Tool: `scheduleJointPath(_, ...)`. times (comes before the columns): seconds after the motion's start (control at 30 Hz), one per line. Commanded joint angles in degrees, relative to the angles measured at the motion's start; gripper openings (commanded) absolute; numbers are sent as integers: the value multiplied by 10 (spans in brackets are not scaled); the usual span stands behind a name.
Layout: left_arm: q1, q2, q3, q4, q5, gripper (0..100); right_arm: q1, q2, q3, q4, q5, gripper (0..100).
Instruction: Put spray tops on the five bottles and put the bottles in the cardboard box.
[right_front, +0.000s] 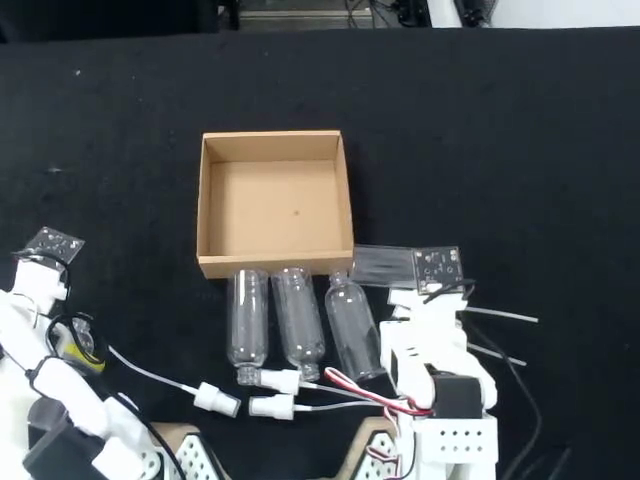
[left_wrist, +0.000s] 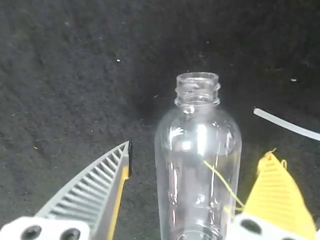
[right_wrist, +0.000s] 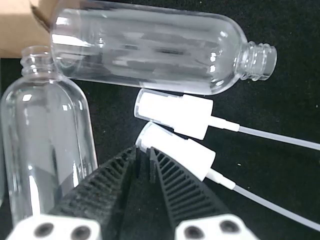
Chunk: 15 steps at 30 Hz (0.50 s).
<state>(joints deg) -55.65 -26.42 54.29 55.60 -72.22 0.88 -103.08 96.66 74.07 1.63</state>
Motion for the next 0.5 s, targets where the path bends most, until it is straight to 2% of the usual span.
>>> scheduleJointPath(0.0, 4, -3, 0, 8, -2, 351, -4, -54, -2, 8, 3, 11)
scheduleJointPath(0.07, 4, -3, 14, 8, -3, 280, -4, -54, -2, 8, 3, 11)
scheduleJointPath(0.2, 4, -9, 42, 5, -2, 12, -4, -54, -2, 8, 3, 11)
scheduleJointPath(0.3, -18, -10, 35, 4, -3, 79, -4, -54, -2, 8, 3, 11)
scheduleJointPath(0.4, -40, -10, -12, 8, 1, 35, -4, -54, -2, 8, 3, 11)
scheduleJointPath(0.47, -51, -10, -40, 4, 34, 30, -8, -54, -2, 7, 3, 11)
